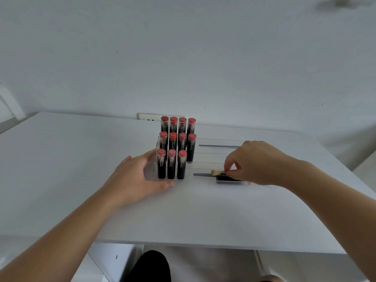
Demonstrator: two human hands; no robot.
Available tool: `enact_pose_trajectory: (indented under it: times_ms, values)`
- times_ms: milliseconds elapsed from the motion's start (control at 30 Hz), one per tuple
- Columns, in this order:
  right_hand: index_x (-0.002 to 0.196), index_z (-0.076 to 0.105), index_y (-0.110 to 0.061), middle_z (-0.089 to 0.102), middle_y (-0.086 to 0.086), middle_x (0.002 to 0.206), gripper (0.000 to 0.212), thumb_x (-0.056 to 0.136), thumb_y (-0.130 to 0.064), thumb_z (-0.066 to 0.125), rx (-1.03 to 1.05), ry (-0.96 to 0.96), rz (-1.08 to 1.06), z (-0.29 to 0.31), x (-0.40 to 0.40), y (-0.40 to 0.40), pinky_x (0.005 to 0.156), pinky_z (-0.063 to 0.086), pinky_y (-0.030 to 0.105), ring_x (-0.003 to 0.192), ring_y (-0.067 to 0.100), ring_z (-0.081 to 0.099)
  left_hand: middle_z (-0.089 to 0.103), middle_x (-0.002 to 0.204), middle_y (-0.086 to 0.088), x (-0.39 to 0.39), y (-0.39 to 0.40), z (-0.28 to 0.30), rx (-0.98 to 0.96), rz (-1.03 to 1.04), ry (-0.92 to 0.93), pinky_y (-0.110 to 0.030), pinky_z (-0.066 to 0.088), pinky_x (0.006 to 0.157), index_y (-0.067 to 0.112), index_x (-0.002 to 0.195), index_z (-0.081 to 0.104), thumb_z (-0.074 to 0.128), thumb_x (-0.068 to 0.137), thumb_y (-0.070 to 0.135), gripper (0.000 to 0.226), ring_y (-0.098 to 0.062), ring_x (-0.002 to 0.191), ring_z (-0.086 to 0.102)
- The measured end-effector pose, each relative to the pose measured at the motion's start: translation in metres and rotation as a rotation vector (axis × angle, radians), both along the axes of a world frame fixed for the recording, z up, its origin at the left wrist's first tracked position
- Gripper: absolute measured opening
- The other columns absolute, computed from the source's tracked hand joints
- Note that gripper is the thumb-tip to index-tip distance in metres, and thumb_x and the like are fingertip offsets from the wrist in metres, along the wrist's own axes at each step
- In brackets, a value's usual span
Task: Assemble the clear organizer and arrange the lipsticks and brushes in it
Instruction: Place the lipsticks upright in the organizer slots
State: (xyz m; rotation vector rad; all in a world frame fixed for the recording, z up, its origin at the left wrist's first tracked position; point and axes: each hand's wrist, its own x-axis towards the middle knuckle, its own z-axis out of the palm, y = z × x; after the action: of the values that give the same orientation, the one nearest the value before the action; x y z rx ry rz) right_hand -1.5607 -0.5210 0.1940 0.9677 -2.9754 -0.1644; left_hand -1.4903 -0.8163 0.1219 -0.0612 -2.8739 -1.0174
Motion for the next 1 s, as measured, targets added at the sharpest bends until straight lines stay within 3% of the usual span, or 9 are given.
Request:
enact_pose_trajectory:
  times_ms: [100,233,300,367,433,567,667,833,1000]
  values:
    - [0.077,0.062,-0.043,0.062,-0.022,0.061,0.012,0.086,-0.049,0.058,-0.12,0.012,0.007,0.007,0.002,0.003,0.052,0.034,0.022,0.057,0.001,0.054,0.049,0.148,0.022,0.0,0.0,0.0,0.002,-0.005,0.0,-0.04,0.02,0.12,0.053,0.149,0.031,0.063,0.059,0.086,0.102,-0.015,0.14,0.036]
    - [0.067,0.063,-0.042,0.056,-0.012,0.066,0.011,0.076,-0.048,0.066,-0.614,0.04,0.04,0.018,0.002,0.01,0.051,0.031,0.017,0.057,0.005,0.047,0.046,0.149,0.024,0.001,0.0,0.0,0.017,-0.004,0.001,-0.037,0.015,0.119,0.055,0.149,0.03,0.065,0.059,0.085,0.101,-0.013,0.14,0.034]
    - [0.067,0.067,-0.038,0.058,-0.015,0.062,0.018,0.076,-0.054,0.068,-0.813,0.026,-0.022,0.022,0.0,0.014,0.048,0.031,0.012,0.05,0.006,0.043,0.044,0.15,0.026,0.002,0.0,0.0,0.015,-0.003,0.004,-0.033,0.011,0.119,0.056,0.149,0.03,0.063,0.058,0.086,0.101,-0.013,0.142,0.031]
    - [0.075,0.072,-0.032,0.063,-0.019,0.058,0.018,0.077,-0.05,0.069,-0.995,-0.065,-0.114,0.024,-0.003,0.018,0.047,0.035,0.011,0.046,0.004,0.045,0.045,0.148,0.027,0.001,-0.001,-0.001,0.011,-0.007,0.008,-0.034,0.013,0.119,0.055,0.149,0.03,0.063,0.06,0.084,0.1,-0.009,0.138,0.033]
    - [0.087,0.072,-0.027,0.077,-0.007,0.074,0.007,0.081,-0.03,0.069,-1.168,-0.185,-0.142,0.023,-0.007,0.021,0.051,0.045,0.018,0.051,0.005,0.056,0.047,0.143,0.028,0.001,-0.001,-0.001,0.004,-0.014,0.016,-0.036,0.017,0.119,0.053,0.149,0.032,0.061,0.058,0.086,0.101,-0.002,0.125,0.035]
    - [0.116,0.069,-0.021,0.077,0.015,0.082,0.034,0.087,-0.003,0.063,-1.394,-0.35,-0.156,0.019,-0.014,0.031,0.06,0.056,0.025,0.065,0.021,0.07,0.051,0.143,0.028,0.0,-0.001,-0.001,0.012,-0.019,0.036,-0.036,0.02,0.12,0.052,0.147,0.036,0.058,0.056,0.086,0.1,0.0,0.116,0.037]
    - [0.118,0.069,-0.017,0.076,0.019,0.089,0.034,0.09,0.0,0.065,-1.465,-0.445,-0.166,0.018,-0.018,0.039,0.064,0.058,0.028,0.076,0.026,0.073,0.05,0.137,0.032,0.0,-0.001,0.0,0.007,-0.033,0.036,-0.039,0.024,0.119,0.054,0.146,0.036,0.069,0.065,0.078,0.091,0.006,0.105,0.034]
    - [0.096,0.065,-0.006,0.076,0.021,0.1,0.013,0.086,-0.002,0.073,-1.47,-0.512,-0.194,0.018,-0.024,0.049,0.068,0.061,0.033,0.093,0.036,0.075,0.038,0.129,0.041,0.0,-0.002,-0.002,-0.008,-0.017,0.053,-0.033,0.016,0.118,0.057,0.145,0.034,0.073,0.069,0.073,0.086,0.007,0.113,0.028]
    - [0.093,0.07,-0.005,0.078,0.014,0.098,0.014,0.082,-0.003,0.078,-1.204,-0.545,-0.192,0.011,-0.028,0.057,0.075,0.061,0.034,0.094,0.03,0.075,0.04,0.129,0.043,-0.001,-0.001,-0.001,-0.009,-0.038,0.044,-0.033,0.015,0.119,0.06,0.143,0.034,0.059,0.058,0.084,0.091,0.005,0.114,0.031]
